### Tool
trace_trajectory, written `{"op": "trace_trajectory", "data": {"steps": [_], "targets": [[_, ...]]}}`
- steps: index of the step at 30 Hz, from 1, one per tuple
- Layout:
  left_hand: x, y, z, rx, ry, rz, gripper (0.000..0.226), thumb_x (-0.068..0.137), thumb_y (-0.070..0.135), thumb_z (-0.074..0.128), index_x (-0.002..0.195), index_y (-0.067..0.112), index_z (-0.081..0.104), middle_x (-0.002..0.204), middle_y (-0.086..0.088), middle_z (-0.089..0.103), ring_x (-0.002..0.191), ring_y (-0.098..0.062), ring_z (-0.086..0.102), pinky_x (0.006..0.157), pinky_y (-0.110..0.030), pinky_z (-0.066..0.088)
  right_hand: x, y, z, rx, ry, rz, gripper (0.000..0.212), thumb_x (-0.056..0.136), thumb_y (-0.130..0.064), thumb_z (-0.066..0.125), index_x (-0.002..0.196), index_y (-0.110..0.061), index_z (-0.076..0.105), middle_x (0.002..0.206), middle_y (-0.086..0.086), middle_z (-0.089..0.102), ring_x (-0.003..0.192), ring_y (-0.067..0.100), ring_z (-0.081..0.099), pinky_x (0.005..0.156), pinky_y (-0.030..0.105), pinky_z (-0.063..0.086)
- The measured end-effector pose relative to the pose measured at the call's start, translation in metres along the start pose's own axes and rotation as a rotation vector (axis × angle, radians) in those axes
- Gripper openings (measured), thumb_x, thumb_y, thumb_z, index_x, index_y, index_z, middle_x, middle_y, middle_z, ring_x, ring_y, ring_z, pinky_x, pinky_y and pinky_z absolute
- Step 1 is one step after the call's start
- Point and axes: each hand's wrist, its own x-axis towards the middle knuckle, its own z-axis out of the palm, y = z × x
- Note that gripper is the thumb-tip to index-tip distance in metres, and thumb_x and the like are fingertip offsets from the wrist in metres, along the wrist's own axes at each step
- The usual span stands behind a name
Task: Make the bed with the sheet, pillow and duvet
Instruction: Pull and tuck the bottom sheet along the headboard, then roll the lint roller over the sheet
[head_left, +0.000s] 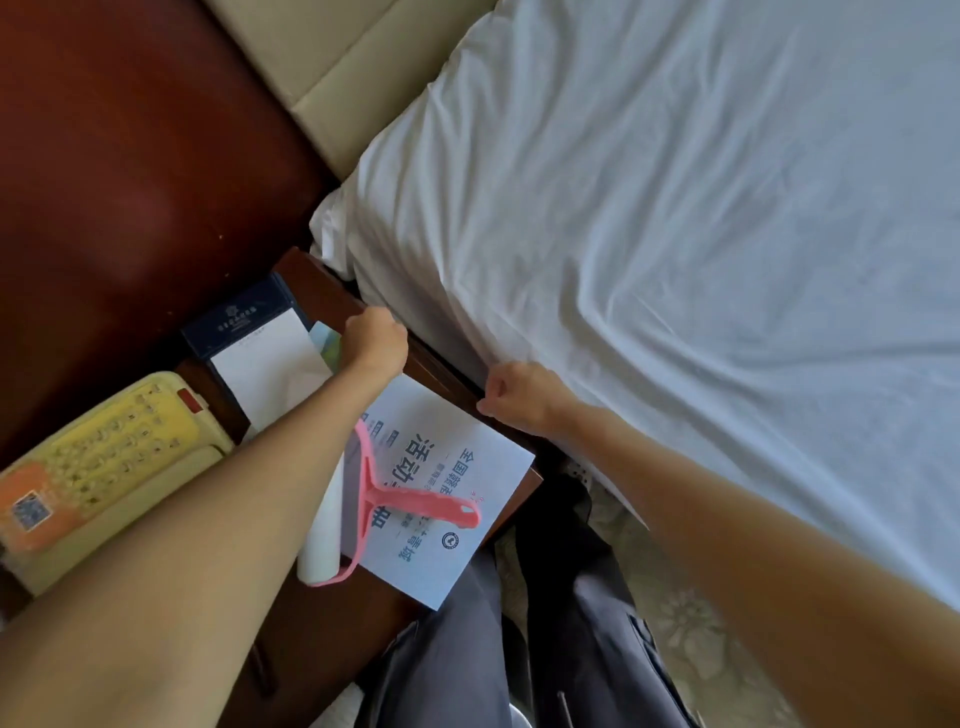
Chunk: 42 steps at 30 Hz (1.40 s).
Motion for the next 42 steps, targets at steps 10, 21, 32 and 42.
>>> {"op": "trace_trajectory", "data": {"steps": [10,21,32,42], "targets": [[-0.058,-0.086,-0.024,-0.019,0.139,0.032,0.025,0.093,0.007,0.04,0.1,-0.003,0.061,0.113,-0.02,0.061,0.11,-0.034,0.054,0.088,-0.037,0.043,-0.013,-0.063,0.113,-0.238,-0.361,-0.061,0.045,0.088,-0.027,0.061,0.127,-0.011,0.047,0.11,0.01,0.058,0.102,0.025,0.057,0.08,0.03,0.045],[-0.029,-0.103,-0.054,-0.384,-0.314,-0.196,0.071,0.1,0.048,0.008,0.125,0.001,0.056,0.129,-0.015,0.055,0.125,-0.026,0.047,0.109,-0.038,0.026,-0.022,-0.068,0.095,-0.357,-0.396,-0.206,0.045,0.097,-0.005,0.043,0.14,-0.015,0.036,0.124,0.019,0.054,0.109,0.03,0.056,0.092,0.034,0.048],[-0.033,-0.102,-0.053,-0.474,-0.306,-0.224,0.082,0.096,0.055,0.0,0.13,0.001,0.052,0.135,-0.015,0.05,0.128,-0.024,0.043,0.109,-0.037,0.026,-0.024,-0.039,0.106,-0.223,-0.435,-0.088,0.027,0.096,-0.009,0.046,0.122,-0.007,0.051,0.123,0.015,0.056,0.109,0.03,0.053,0.087,0.031,0.041],[-0.044,-0.102,-0.046,-0.439,-0.238,-0.321,0.056,0.099,0.043,0.024,0.133,0.006,0.049,0.139,-0.012,0.049,0.127,-0.027,0.046,0.101,-0.036,0.039,-0.042,-0.038,0.076,-0.058,-0.428,0.019,0.022,0.096,-0.009,0.048,0.116,-0.003,0.055,0.082,0.005,0.056,0.064,0.013,0.051,0.057,0.016,0.039]]}}
